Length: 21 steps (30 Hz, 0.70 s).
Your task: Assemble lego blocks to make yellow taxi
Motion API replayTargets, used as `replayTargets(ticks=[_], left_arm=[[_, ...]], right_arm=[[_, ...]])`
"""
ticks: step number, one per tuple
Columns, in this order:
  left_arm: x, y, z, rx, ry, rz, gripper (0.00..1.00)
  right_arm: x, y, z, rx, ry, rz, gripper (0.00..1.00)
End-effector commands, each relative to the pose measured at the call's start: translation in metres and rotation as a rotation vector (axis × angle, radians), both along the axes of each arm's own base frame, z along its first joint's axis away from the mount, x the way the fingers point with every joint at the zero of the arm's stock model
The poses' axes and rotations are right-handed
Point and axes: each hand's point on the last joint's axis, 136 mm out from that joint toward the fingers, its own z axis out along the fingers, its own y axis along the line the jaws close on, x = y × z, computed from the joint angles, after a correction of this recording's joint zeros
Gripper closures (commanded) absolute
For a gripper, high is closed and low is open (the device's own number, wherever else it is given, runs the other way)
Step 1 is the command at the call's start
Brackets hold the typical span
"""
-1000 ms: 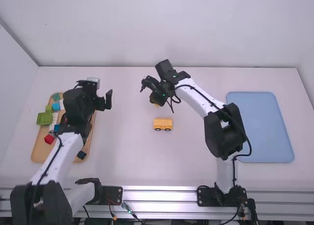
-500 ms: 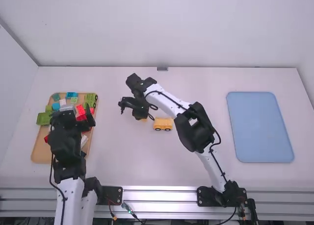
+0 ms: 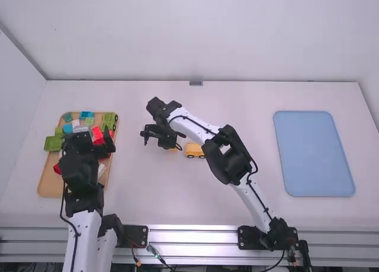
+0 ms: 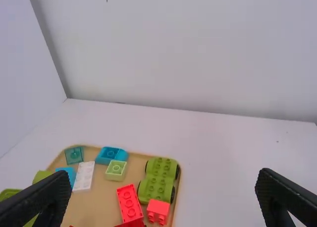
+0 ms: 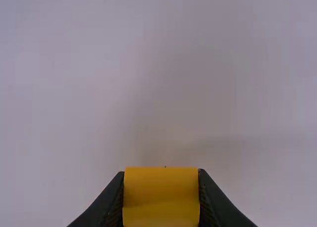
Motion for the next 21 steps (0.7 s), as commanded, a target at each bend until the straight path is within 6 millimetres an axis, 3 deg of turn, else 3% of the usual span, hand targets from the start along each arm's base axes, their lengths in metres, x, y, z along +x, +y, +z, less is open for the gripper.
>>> replayTargets(ticks=[1,10,13,15,18,21], left_arm=[[0.003,0.001,-0.002,-0.002,0.003,0.0,0.01],[0.017,-0.009,-0.008,-0.014,0.005,-0.083,0.01],[0.02,-0.009,-0.011,-0.019,0.015,-0.084,0.01],[0.023,-0.019,-0.012,-0.022,0.015,-0.148,0.01],[0.027,-0.044,-0.01,-0.006,0.016,-0.306,0.01],[0.036,-0.059,-0.011,-0.029,0.044,-0.417,0.01]], right_arm=[[0.003,0.002,-0.008,-0.006,0.007,-0.014,0.75],[0.0,0.005,-0.007,0.016,0.027,-0.01,0.5],[0.002,0.006,-0.006,0.019,0.022,-0.01,0.24],[0.006,0.01,-0.002,0.036,0.007,-0.025,0.01],[0.021,0.013,0.012,0.07,-0.014,-0.087,0.01],[0.032,0.009,0.045,0.154,0.003,-0.087,0.01]])
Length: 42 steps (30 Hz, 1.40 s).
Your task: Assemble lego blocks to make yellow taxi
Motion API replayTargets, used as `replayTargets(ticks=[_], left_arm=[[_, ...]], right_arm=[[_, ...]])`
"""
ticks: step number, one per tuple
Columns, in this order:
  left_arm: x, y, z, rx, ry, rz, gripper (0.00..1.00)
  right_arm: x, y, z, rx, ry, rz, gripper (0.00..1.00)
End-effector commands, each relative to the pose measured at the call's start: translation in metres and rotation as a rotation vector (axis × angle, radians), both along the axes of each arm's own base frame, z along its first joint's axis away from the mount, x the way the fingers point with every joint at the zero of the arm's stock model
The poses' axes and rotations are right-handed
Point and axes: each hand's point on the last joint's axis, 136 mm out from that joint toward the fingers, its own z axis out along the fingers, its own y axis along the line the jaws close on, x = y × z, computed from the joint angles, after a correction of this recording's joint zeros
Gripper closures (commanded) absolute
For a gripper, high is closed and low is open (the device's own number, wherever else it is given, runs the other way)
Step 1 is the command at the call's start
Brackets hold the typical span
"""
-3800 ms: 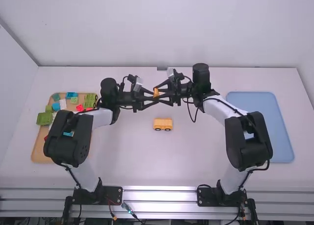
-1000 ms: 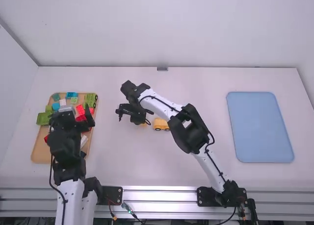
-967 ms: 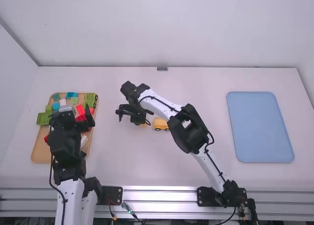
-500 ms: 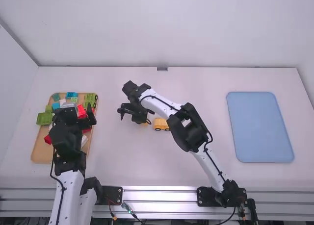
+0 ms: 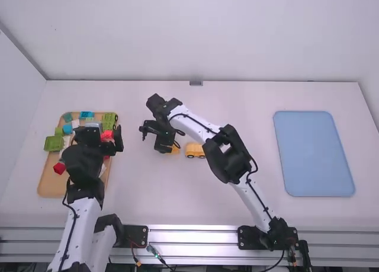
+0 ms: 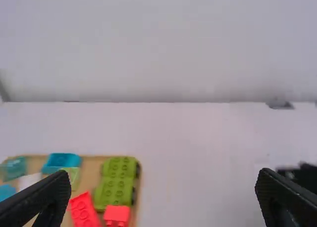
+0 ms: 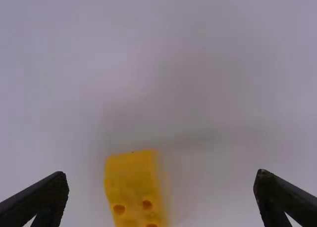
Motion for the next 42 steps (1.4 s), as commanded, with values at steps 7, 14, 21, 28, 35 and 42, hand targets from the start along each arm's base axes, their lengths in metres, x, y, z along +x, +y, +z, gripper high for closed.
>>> replayTargets(ticks=[7,14,21,28,35,42], left_arm=[[0.025,-0.058,-0.002,0.04,0.084,-0.481,0.01],[0.033,-0.097,-0.03,0.095,0.145,-0.879,0.01],[0.035,-0.147,-0.072,0.155,0.155,-1.195,0.01],[0.029,-0.187,-0.112,0.266,0.223,-1.325,0.01],[0.028,-0.188,-0.125,0.295,0.217,-1.353,0.01],[0.027,-0.191,-0.149,0.268,0.184,-1.397,0.01]], right_arm=[[0.046,-0.04,0.089,0.201,-0.005,-0.106,0.02],[0.047,-0.071,0.104,0.276,0.072,-0.073,0.01],[0.064,-0.087,0.098,0.301,0.07,-0.166,0.02],[0.06,-0.109,0.092,0.275,-0.045,-0.257,0.01],[0.015,-0.135,0.1,0.477,-0.113,-0.124,0.01],[-0.013,-0.151,0.077,0.745,-0.125,-0.068,0.01]])
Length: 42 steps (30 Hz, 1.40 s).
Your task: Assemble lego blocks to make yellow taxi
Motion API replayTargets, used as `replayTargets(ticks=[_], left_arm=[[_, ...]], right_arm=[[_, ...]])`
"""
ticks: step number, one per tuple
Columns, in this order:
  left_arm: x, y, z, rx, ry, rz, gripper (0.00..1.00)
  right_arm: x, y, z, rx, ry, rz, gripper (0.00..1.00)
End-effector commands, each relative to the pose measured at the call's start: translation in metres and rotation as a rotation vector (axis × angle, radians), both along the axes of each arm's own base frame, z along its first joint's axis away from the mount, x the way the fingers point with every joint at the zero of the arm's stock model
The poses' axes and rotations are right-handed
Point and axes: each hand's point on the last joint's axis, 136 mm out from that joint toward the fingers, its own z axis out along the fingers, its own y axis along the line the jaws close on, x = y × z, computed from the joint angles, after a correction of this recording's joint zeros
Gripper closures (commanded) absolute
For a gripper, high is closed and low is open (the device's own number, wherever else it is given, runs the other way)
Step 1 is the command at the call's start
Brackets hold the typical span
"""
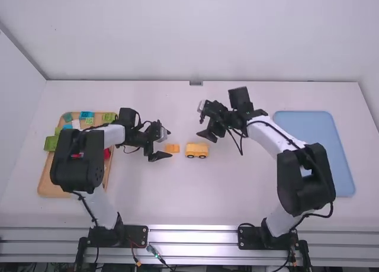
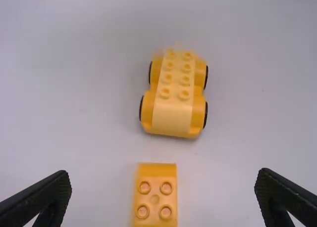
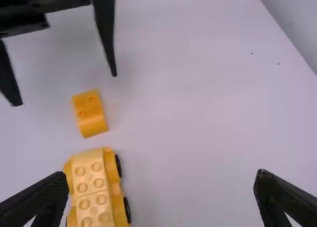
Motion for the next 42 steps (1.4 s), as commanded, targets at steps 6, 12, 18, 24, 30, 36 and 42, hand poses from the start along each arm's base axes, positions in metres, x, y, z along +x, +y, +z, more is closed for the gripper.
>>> replayTargets(ticks=[6,12,18,24,30,36,42], left_arm=[[0.006,-0.006,-0.022,-0.067,-0.026,-0.041,0.01],[0.009,-0.005,-0.036,-0.057,-0.025,-0.036,0.02],[0.014,-0.005,-0.046,-0.098,0.036,0.009,0.02],[0.007,-0.006,-0.051,-0.076,0.018,-0.026,0.27],[0.002,-0.002,-0.059,-0.046,0.023,-0.018,0.51],[-0.001,0.001,-0.068,-0.009,0.015,-0.008,0.61],[-0.005,0.001,-0.072,-0.008,-0.004,-0.008,0.71]], right_arm=[[-0.05,-0.013,-0.021,0.258,0.077,0.124,0.01],[-0.064,-0.014,-0.044,0.254,0.033,0.15,0.01],[-0.064,-0.012,-0.059,0.258,0.083,0.132,0.01],[-0.059,-0.011,-0.066,0.255,0.118,0.117,0.01],[-0.057,-0.011,-0.065,0.253,0.112,0.116,0.01],[-0.053,-0.018,-0.065,0.259,0.11,0.097,0.01],[-0.052,-0.019,-0.065,0.259,0.109,0.095,0.01]])
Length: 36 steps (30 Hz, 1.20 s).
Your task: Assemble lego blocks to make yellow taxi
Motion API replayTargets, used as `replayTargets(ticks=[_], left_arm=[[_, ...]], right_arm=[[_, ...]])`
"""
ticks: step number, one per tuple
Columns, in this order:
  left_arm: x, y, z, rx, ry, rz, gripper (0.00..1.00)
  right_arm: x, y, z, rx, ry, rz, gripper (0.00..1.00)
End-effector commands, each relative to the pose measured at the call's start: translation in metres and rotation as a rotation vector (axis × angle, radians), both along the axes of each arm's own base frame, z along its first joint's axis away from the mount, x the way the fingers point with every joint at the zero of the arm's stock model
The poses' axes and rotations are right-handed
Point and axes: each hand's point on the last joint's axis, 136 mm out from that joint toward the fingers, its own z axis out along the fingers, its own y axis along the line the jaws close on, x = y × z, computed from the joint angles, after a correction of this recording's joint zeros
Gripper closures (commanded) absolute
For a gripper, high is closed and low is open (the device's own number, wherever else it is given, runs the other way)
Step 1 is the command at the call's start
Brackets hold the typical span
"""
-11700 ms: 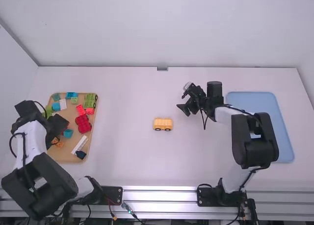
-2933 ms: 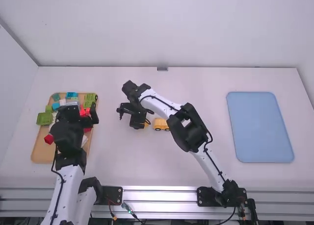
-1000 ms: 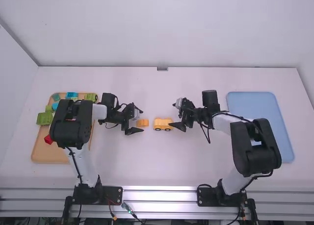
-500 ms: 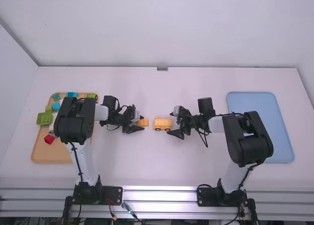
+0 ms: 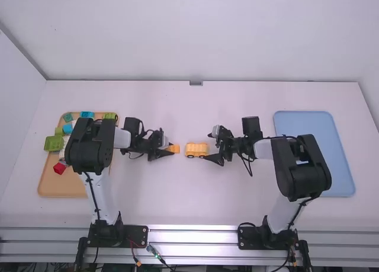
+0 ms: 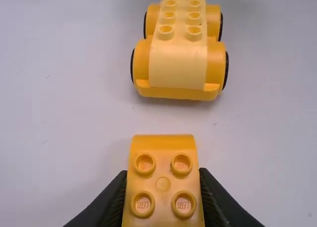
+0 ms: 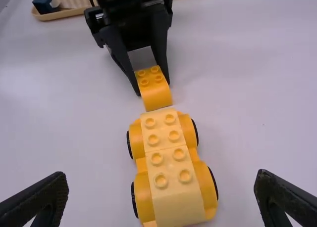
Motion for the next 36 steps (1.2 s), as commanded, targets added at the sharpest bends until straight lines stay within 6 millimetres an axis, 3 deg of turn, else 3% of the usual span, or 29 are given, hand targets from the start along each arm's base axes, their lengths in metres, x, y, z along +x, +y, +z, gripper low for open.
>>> replayTargets(ticks=[1,6,11,16,23,26,29,36], left_arm=[[-0.008,0.005,-0.013,0.032,0.03,0.012,0.73],[-0.004,0.004,-0.009,0.024,0.026,0.014,0.76],[0.006,0.005,0.0,0.016,0.066,0.054,0.82],[0.009,0.005,0.022,0.013,0.081,0.048,0.88],[0.008,-0.002,0.054,0.002,0.034,0.03,0.85],[0.006,-0.008,0.077,-0.044,-0.001,0.005,0.82],[0.003,-0.017,0.088,-0.087,-0.023,-0.028,0.84],[-0.01,-0.046,0.091,-0.108,-0.03,-0.114,0.87]], right_arm=[[0.005,0.002,0.003,0.007,-0.007,0.005,0.01],[0.004,0.001,0.0,-0.004,-0.004,-0.003,0.01],[0.005,-0.002,-0.018,-0.09,0.0,-0.04,0.01],[0.009,0.002,-0.027,-0.11,-0.029,-0.041,0.01],[0.014,0.002,-0.036,-0.069,-0.046,-0.031,0.01],[0.013,0.005,-0.04,-0.016,-0.058,-0.006,0.01],[0.012,0.01,-0.036,0.038,-0.086,0.031,0.01],[0.011,0.018,-0.047,0.046,-0.108,0.065,0.01]])
